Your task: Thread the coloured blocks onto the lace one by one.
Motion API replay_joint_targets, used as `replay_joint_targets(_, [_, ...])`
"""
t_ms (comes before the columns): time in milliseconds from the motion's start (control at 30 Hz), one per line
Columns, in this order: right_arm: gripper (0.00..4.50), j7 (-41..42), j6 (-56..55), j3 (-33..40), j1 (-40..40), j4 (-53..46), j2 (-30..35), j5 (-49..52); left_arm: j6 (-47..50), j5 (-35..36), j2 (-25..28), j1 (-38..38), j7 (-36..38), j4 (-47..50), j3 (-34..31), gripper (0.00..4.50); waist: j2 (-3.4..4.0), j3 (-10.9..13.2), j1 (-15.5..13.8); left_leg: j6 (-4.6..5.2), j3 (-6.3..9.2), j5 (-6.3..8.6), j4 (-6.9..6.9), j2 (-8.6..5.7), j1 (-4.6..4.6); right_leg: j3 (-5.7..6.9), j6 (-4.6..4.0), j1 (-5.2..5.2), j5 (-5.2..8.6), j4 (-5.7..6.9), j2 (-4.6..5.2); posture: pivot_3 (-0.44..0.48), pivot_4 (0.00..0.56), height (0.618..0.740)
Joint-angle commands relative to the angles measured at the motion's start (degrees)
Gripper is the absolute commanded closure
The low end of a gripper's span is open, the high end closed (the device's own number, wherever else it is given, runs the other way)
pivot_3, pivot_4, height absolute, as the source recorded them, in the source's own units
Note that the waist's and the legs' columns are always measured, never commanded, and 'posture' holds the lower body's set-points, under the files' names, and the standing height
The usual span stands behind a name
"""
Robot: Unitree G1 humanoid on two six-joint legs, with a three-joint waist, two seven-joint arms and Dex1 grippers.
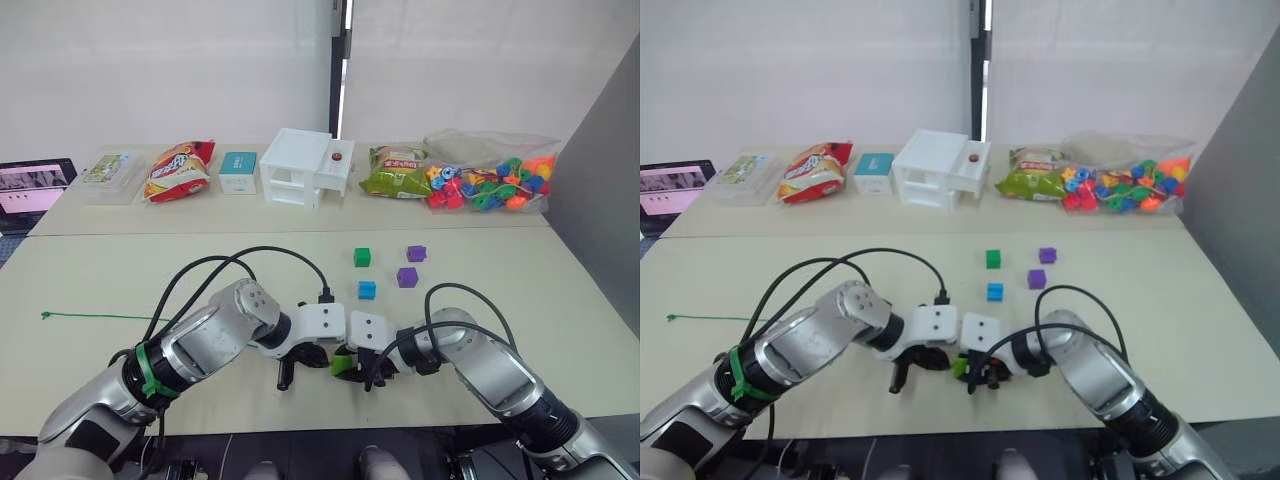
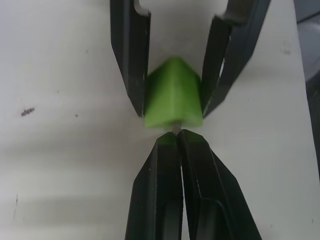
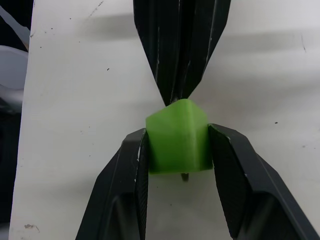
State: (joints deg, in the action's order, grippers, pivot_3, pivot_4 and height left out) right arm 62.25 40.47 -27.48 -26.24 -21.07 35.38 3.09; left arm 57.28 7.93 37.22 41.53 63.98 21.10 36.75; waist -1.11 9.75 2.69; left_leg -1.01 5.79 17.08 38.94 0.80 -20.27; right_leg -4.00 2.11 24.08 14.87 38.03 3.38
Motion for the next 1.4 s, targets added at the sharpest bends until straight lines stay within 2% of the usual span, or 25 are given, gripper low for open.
replay_joint_targets(33, [3.21, -0.3, 0.9, -1.4, 0.4, -0.8, 0.0, 0.5, -4.5, 1.8, -1.5, -2.5, -1.1, -1.0, -2.8, 4.5, 0.0, 0.0, -0.2, 0.0, 0.0, 0.0, 0.0, 0.0, 0.01, 0.0, 0.0, -0.01, 0.0, 0.0, 0.0, 0.0, 0.15, 0.74])
replay_joint_targets(100, [3.21, -0.4, 1.1, -1.4, 0.4, -0.9, 0.1, 0.6, -5.9, 2.5, -1.8, -3.8, -1.4, -1.9, -4.8, 4.5, -0.01, 0.0, -0.3, 0.0, 0.02, 0.0, 0.02, 0.0, 0.01, 0.01, 0.0, -0.04, 0.0, 0.0, 0.01, 0.0, 0.15, 0.74])
replay_joint_targets(333, [3.21, -0.7, 1.3, -1.4, 0.7, -1.1, 0.6, 1.0, -13.8, 2.9, -0.6, -6.4, -1.7, -3.7, -10.9, 2.25, -0.02, 0.0, -0.2, -0.01, 0.02, -0.01, 0.02, -0.01, 0.0, 0.01, 0.0, 0.0, 0.0, 0.0, 0.02, 0.0, 0.15, 0.74])
replay_joint_targets(433, [3.21, -0.8, 1.1, -1.4, 0.7, -0.9, 0.8, 1.0, -15.4, 5.4, 1.1, -7.9, 0.2, -3.2, -15.0, 1.26, -0.02, 0.0, -0.2, -0.01, 0.03, -0.01, 0.02, -0.01, -0.01, 0.01, 0.0, -0.01, 0.0, -0.01, 0.03, 0.0, 0.15, 0.74])
replay_joint_targets(567, [3.21, -1.0, 1.0, -1.4, 0.6, -0.5, 0.8, 1.1, -21.6, 6.7, 5.3, -11.7, 4.0, -3.1, -17.5, 1.26, -0.01, 0.0, -0.1, -0.01, 0.02, -0.01, -0.02, 0.0, 0.01, 0.01, 0.0, 0.04, 0.0, 0.01, 0.02, 0.0, 0.15, 0.74])
replay_joint_targets(700, [3.21, -1.0, 1.1, -1.3, 0.5, -0.5, 1.0, 1.3, -31.4, 6.3, 6.7, -16.8, 5.9, -6.1, -19.8, 1.26, -0.01, 0.0, -0.2, -0.01, 0.02, -0.01, -0.02, 0.0, 0.01, 0.02, 0.0, 0.0, 0.0, -0.04, 0.04, 0.0, 0.15, 0.74])
replay_joint_targets(900, [3.21, -1.2, 1.7, -1.0, 0.4, -1.0, 0.8, 1.6, -45.0, -1.5, 6.1, -18.6, 4.9, -14.6, -16.4, 1.26, -0.01, 0.0, -0.2, -0.01, 0.02, -0.01, -0.01, -0.01, 0.01, 0.03, 0.0, -0.01, 0.0, -0.04, 0.04, 0.0, 0.15, 0.74])
replay_joint_targets(1000, [3.21, -1.2, 2.1, -1.0, 0.3, -1.4, 0.8, 1.7, -45.8, -2.5, 6.0, -19.0, 6.4, -16.6, -15.2, 2.08, 0.01, -0.1, -0.2, -0.01, 0.02, 0.0, -0.02, 0.0, 0.01, 0.04, 0.0, -0.01, 0.0, -0.03, 0.04, 0.0, 0.15, 0.74])
replay_joint_targets(1233, [3.21, -1.3, 2.6, -0.6, 0.6, -2.0, 1.3, 2.0, -45.7, -1.0, 4.4, -19.4, 7.5, -16.5, -15.7, 4.34, 0.01, -0.1, -0.2, -0.01, 0.02, 0.0, -0.01, -0.01, 0.03, 0.04, 0.0, -0.04, 0.0, -0.02, 0.04, 0.0, 0.15, 0.74])
replay_joint_targets(1400, [3.21, -1.7, 2.8, -0.8, 0.6, -2.1, 1.4, 2.4, -44.5, -1.5, 1.9, -18.7, 6.3, -15.5, -15.3, 4.43, 0.01, -0.1, -0.4, -0.01, 0.02, 0.0, -0.01, -0.02, 0.02, 0.04, 0.0, -0.05, 0.0, -0.03, 0.04, 0.0, 0.15, 0.74])
